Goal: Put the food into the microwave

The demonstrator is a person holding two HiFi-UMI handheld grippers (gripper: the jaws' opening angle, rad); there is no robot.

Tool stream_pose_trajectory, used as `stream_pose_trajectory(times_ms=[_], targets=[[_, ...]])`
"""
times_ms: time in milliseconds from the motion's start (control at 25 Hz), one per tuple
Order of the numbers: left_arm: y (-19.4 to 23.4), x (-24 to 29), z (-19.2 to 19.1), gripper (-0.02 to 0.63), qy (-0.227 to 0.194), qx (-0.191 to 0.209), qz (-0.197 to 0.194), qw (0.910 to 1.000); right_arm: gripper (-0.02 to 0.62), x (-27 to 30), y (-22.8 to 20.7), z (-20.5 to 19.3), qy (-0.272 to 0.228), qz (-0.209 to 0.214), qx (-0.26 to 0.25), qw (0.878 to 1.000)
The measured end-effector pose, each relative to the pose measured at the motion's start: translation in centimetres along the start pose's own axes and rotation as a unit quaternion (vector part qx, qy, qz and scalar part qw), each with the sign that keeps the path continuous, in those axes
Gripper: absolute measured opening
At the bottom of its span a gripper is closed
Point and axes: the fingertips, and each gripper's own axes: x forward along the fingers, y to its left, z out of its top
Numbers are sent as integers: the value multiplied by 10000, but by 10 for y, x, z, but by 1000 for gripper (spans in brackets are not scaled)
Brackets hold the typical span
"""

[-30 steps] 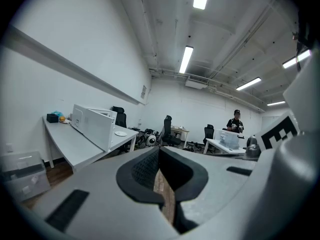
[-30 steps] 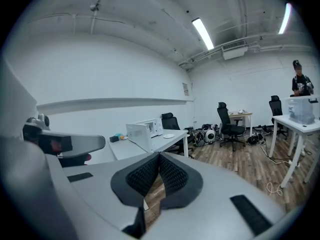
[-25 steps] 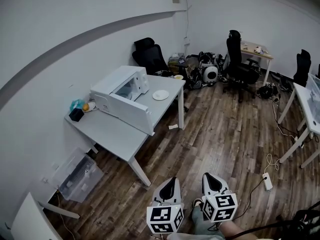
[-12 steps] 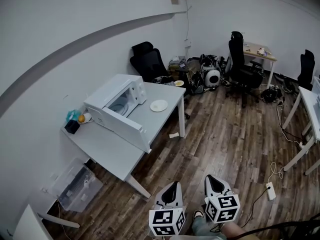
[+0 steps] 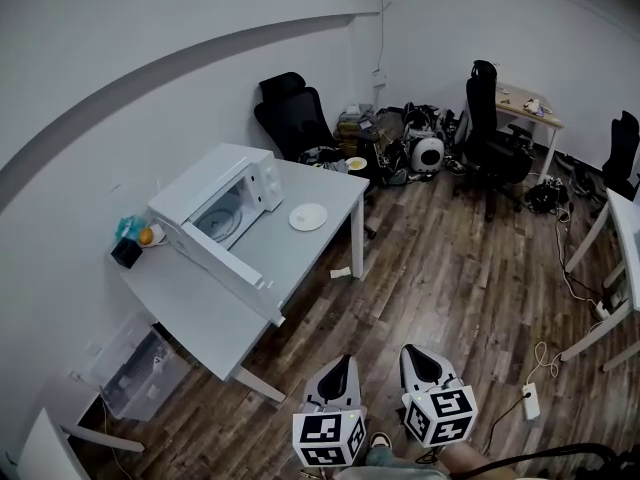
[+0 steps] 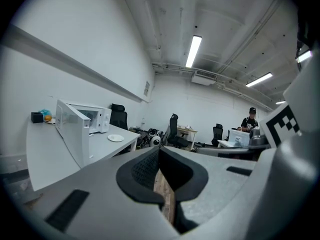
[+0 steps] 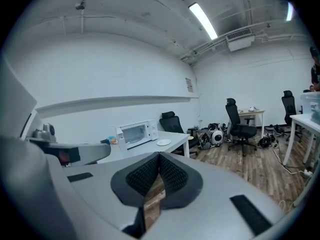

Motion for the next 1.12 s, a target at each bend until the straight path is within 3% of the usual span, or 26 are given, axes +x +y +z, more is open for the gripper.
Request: stream_pose_trajectory(times_ms=[520,1120], targets=[[-6,73,13,3,34,82,365,9993,15,60,-52,23,6,377,105,9992],[-5,96,13,2,174,93,590,9981,15,81,-75,24,143,596,149,9980]])
